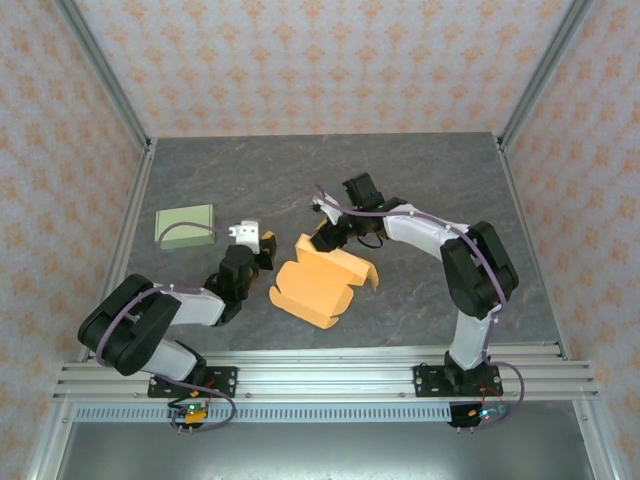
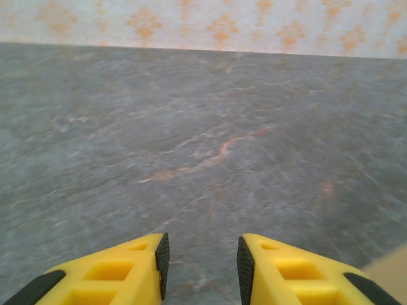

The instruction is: Fold the paper box

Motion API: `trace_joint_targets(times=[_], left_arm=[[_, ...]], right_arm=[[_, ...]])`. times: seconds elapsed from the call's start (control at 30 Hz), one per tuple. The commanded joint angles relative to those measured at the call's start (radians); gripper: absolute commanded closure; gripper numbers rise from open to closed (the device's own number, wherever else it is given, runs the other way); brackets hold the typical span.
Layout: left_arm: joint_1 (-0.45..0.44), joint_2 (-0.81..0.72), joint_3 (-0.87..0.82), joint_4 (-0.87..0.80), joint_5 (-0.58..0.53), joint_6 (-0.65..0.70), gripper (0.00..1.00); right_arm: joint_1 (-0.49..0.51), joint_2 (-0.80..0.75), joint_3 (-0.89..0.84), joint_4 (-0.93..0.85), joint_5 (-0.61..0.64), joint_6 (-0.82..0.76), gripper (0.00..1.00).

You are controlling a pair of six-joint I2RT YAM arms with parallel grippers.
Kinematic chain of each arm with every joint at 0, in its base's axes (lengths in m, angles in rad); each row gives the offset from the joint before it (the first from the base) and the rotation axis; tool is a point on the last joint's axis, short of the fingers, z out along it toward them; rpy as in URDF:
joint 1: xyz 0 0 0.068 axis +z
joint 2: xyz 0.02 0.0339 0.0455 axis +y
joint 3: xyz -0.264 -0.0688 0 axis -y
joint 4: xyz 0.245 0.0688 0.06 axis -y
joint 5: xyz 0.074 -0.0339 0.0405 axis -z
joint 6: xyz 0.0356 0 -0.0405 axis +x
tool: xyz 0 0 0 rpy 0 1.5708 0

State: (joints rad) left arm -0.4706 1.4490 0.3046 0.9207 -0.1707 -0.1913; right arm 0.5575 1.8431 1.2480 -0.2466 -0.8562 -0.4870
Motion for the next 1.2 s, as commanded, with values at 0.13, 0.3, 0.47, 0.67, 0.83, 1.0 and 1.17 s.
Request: trace_joint_targets(times=[0.13,0.3,0.47,0.67,0.83,1.0,1.17], left_arm=[[0.039,-0.052,0.000,-0.098,-0.104,-0.147,0.64],[0.054,-0.133,0.000,-0.186,-0.142,-0.178,0.64],[0.074,-0.229,0.031,-0.329,-0.167,-0.202,0.63],[0.116,-0.291,0.042,-0.430,-0.158,-0.239,0.64],[0.122,-0.288,0.041,-0.431,-0.158,-0.244,0.64],[0.125,-0.281,0.039,-0.426,-0.156,-0.244,0.64],[0.146,-0.323,0.000,-0.412,-0.180,-0.269,0.64]], right_arm=[[0.036,-0.037,-0.004,-0.094,0.162,-0.036,0.38],[0.089,-0.064,0.046,-0.110,0.297,0.030,0.21],[0.153,-0.050,0.135,-0.193,0.373,0.053,0.20],[0.171,-0.018,0.189,-0.239,0.414,0.047,0.22],[0.171,0.022,0.252,-0.306,0.389,0.012,0.24],[0.180,0.075,0.345,-0.377,0.370,0.011,0.23],[0.224,0.135,0.412,-0.420,0.448,0.016,0.22]])
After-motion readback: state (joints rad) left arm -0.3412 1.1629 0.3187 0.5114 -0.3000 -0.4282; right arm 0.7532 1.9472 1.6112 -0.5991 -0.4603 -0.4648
